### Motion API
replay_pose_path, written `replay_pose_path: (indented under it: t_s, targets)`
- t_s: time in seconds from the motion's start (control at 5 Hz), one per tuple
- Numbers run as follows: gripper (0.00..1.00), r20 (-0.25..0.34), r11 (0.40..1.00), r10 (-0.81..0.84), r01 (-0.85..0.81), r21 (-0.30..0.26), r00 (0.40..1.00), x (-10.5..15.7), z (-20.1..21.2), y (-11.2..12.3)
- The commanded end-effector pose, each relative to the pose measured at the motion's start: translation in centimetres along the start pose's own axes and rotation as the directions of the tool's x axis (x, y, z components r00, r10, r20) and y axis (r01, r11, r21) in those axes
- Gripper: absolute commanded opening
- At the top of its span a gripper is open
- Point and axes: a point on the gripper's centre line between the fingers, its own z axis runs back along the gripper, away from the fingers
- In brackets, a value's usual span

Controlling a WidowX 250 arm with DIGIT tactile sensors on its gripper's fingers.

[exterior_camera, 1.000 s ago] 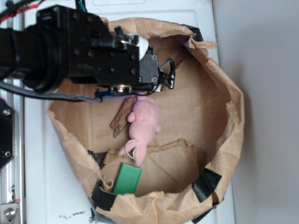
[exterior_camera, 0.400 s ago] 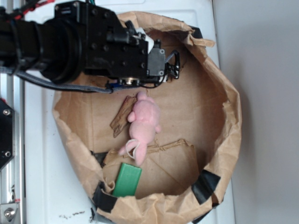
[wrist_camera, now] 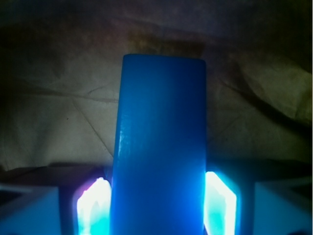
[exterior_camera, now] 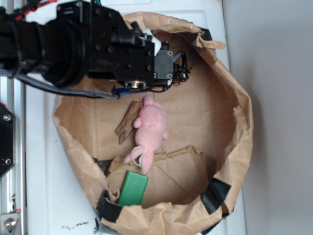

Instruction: Grab the blue block.

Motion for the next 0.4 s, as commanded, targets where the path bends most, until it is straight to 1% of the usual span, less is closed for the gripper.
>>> replay_pose_path:
  t_s: [0.0,0.2]
  targets:
    - [0.0,-0.127,1.0,-0.002,0.003,0.003,0.992,-0.5,6.5,0.4]
    - [0.0,-0.169,1.0,-0.017,0.02,0.014,0.985,-2.0,10.0,0.9]
